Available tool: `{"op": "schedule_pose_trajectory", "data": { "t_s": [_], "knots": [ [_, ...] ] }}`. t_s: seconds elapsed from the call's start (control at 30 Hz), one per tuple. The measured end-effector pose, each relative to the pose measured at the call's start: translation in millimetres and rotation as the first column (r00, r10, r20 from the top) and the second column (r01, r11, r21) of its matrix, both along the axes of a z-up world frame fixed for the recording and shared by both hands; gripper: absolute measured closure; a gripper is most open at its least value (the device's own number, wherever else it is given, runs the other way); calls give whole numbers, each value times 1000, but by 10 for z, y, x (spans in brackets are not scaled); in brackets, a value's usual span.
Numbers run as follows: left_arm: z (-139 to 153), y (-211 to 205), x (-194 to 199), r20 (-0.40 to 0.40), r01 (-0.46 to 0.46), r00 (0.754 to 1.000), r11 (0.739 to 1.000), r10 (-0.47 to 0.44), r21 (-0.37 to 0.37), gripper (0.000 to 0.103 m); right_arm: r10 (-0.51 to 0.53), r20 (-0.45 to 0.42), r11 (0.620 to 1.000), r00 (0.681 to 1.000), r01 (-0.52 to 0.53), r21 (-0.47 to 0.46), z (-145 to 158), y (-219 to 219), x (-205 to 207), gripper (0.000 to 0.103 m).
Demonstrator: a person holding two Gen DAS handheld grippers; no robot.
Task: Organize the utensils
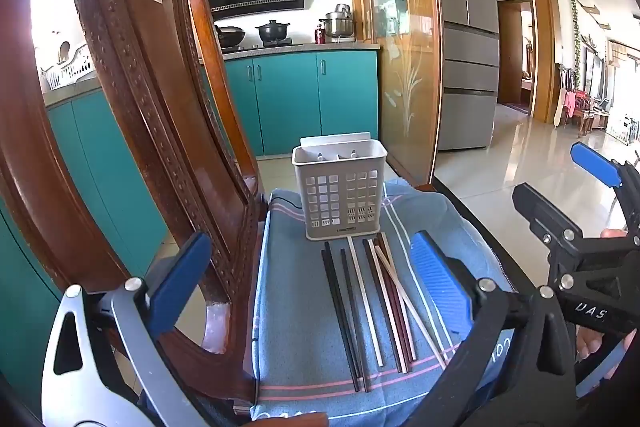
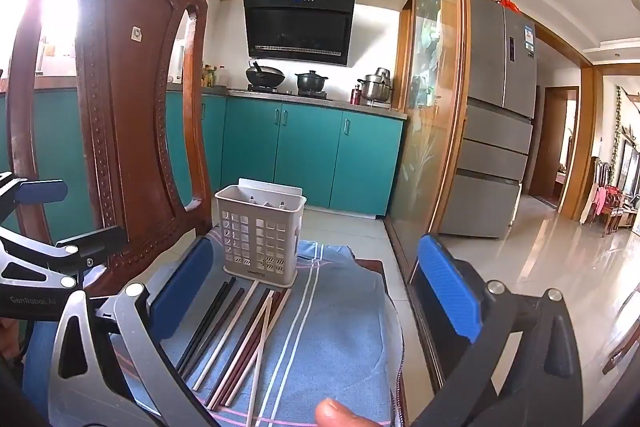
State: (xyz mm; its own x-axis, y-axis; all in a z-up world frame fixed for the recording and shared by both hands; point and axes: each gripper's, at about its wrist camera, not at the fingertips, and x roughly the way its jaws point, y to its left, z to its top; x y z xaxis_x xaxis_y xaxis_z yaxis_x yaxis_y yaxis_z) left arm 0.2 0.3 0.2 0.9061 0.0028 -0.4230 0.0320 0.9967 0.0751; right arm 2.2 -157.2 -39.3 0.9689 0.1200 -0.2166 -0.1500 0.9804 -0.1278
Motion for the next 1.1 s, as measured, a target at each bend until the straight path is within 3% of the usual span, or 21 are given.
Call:
{"op": "schedule_pose_trajectory", "data": {
  "t_s": [1.1],
  "knots": [
    [-32,-14,11,-2,6,1000,1000,-6,5,4,2,17,1000,1000,-2,7,25,-1,-41,2]
  ]
}}
